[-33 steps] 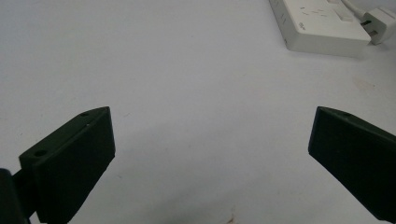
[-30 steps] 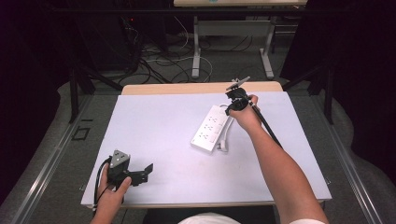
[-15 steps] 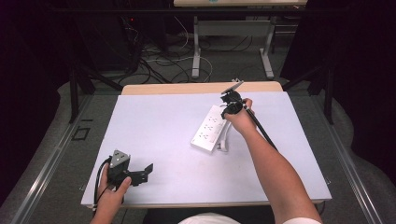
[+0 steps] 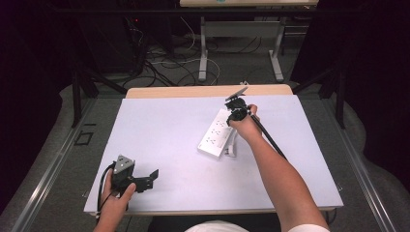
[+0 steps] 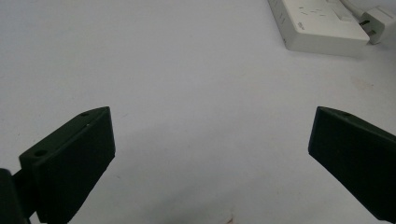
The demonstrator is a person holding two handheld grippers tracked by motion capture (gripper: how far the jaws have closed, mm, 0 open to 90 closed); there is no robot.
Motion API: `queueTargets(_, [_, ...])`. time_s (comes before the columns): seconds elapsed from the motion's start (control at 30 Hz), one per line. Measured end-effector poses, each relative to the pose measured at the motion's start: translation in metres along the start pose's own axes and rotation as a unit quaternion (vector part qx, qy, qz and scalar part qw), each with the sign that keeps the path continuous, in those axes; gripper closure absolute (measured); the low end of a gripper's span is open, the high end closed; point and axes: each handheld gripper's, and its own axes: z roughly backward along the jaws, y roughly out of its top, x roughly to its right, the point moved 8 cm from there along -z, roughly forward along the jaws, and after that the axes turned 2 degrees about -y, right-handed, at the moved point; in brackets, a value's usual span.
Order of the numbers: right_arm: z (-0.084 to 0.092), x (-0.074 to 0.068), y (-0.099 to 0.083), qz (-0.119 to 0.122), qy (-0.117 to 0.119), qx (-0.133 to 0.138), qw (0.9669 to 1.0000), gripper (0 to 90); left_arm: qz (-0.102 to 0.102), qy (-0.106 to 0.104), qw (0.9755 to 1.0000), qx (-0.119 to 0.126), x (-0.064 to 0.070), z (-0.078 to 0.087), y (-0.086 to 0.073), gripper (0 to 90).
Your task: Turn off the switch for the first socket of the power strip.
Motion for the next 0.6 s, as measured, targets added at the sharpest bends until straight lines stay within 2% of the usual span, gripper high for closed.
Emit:
queueTargets(0.07, [0.001,0.001,-0.002,0.002,-0.008,-0.019,0.9998,90.0,0.000,0.000,1.0000,0.000,0.000,0.000,0.000,0.4])
queueTargets(0.1, [-0.002,-0.001,-0.001,0.000,-0.001,-0.002,1.0000,90.0,0.001,0.001,1.0000,0.000,0.000,0.000,0.000,0.4])
queueTargets(0.13, [-0.004,-0.001,-0.001,0.005,0.003,0.002,1.0000,90.0,0.000,0.001,1.0000,0.000,0.000,0.000,0.000,0.4])
queueTargets(0.17, [-0.002,0.000,-0.004,0.003,-0.009,-0.025,0.9996,90.0,0.000,0.000,1.0000,0.000,0.000,0.000,0.000,0.4])
queueTargets(0.2, [-0.004,-0.002,-0.004,0.002,-0.003,-0.018,0.9998,90.0,0.000,0.001,1.0000,-0.001,0.000,0.000,0.000,0.4])
queueTargets(0.27, [-0.006,-0.001,-0.004,0.005,-0.009,-0.016,0.9998,90.0,0.000,0.000,1.0000,-0.003,0.000,0.001,0.000,0.4])
queueTargets(0.33, [-0.006,-0.002,-0.004,0.004,-0.011,-0.028,0.9995,90.0,0.000,0.000,1.0000,-0.002,0.000,0.001,0.000,0.4])
queueTargets(0.4, [-0.008,-0.003,-0.004,0.007,-0.006,-0.019,0.9998,90.0,0.000,0.000,1.0000,-0.002,0.000,0.000,0.000,0.4])
queueTargets(0.5, [-0.008,-0.002,-0.006,0.006,-0.012,-0.035,0.9993,90.0,-0.001,0.000,1.0000,-0.003,0.000,0.001,0.000,0.4])
queueTargets(0.6, [-0.011,-0.002,-0.007,0.007,-0.011,-0.031,0.9994,90.0,-0.001,0.000,1.0000,-0.001,0.000,0.000,0.000,0.4])
